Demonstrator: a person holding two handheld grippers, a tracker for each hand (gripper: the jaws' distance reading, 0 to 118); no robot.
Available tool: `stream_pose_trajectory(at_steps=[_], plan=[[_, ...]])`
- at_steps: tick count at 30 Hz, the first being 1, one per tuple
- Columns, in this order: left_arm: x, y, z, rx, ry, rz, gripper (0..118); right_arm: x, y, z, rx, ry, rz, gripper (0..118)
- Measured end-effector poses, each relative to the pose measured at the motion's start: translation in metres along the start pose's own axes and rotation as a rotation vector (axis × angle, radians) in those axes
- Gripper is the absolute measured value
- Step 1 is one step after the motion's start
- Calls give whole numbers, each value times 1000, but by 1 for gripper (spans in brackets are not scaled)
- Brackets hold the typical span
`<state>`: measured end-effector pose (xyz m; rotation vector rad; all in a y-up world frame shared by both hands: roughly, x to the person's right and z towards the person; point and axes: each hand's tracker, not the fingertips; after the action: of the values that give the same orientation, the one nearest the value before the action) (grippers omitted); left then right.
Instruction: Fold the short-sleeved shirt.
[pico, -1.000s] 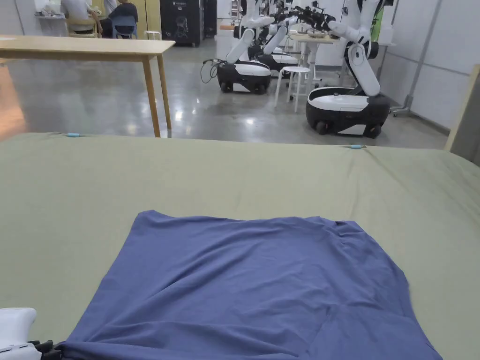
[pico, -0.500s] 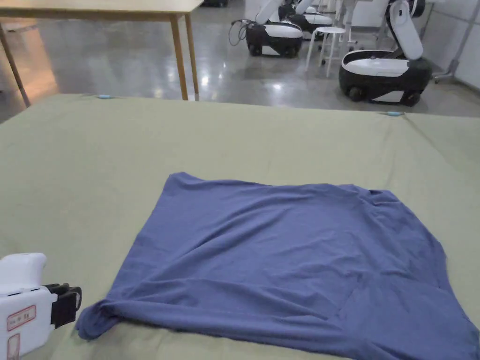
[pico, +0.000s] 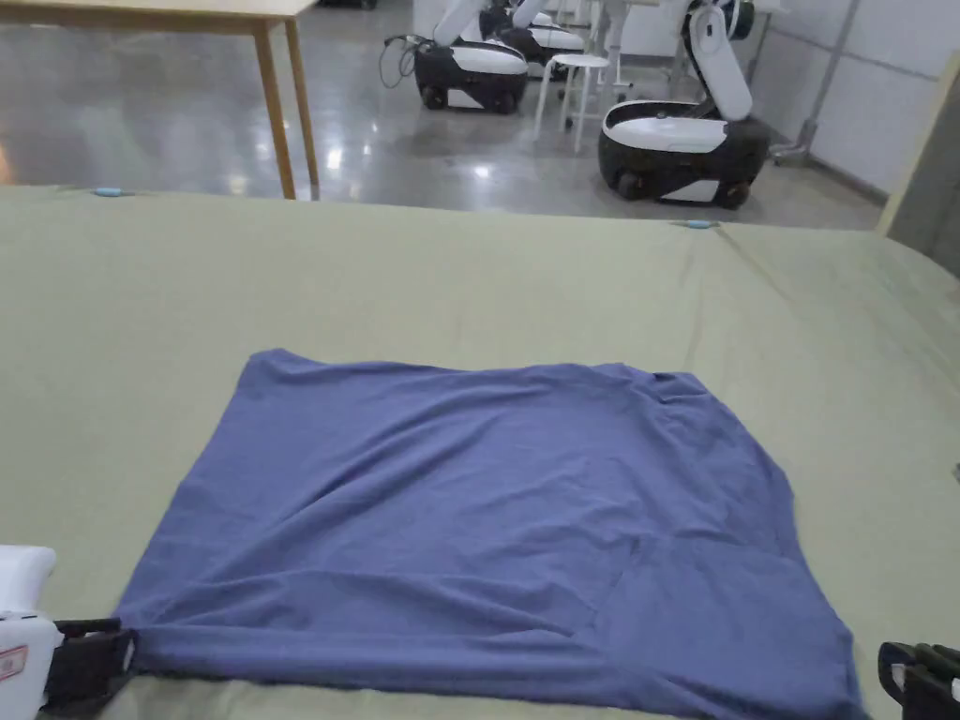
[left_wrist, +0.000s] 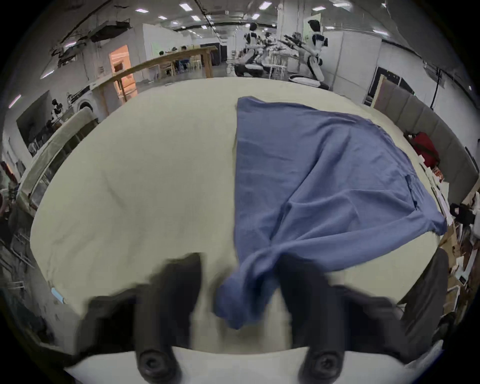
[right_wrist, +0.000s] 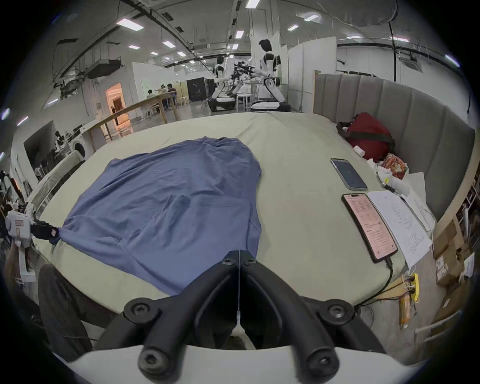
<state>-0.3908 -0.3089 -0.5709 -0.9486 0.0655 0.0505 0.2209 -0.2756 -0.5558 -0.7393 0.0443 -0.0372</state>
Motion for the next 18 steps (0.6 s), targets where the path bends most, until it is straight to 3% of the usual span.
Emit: stream_pose_trajectory(at_steps=[1, 2, 3, 5, 6, 10, 11, 13, 15, 18], plan=[[1, 0, 2, -1, -40, 4, 6, 3, 0, 1, -2, 1, -1, 2], [4, 0, 3, 20, -58, 16, 3, 6, 0, 1, -7, 9, -3, 5], [7, 1, 4, 17, -46, 17, 3, 4, -2, 2, -10, 14, 2, 27], [12, 1, 5, 11, -29, -1, 3, 4, -2, 1, -22, 38, 23, 116], [13, 0, 5, 10, -29, -3, 3, 3, -2, -3, -66, 57, 47, 118], [14, 0, 8, 9, -25, 5, 3, -5, -8, -21, -116, 57, 104, 113], [15, 0, 8, 10, -24, 6, 3, -8, -11, -24, -136, 62, 105, 96], [13, 0, 8, 8, -24, 7, 3, -7, -16, -33, -202, 88, 91, 37], [13, 0, 9, 7, -28, 10, 3, -4, -17, -36, -206, 86, 87, 19], [9, -2, 13, 15, -28, 13, 3, 2, -13, -30, -175, 77, 62, 4]])
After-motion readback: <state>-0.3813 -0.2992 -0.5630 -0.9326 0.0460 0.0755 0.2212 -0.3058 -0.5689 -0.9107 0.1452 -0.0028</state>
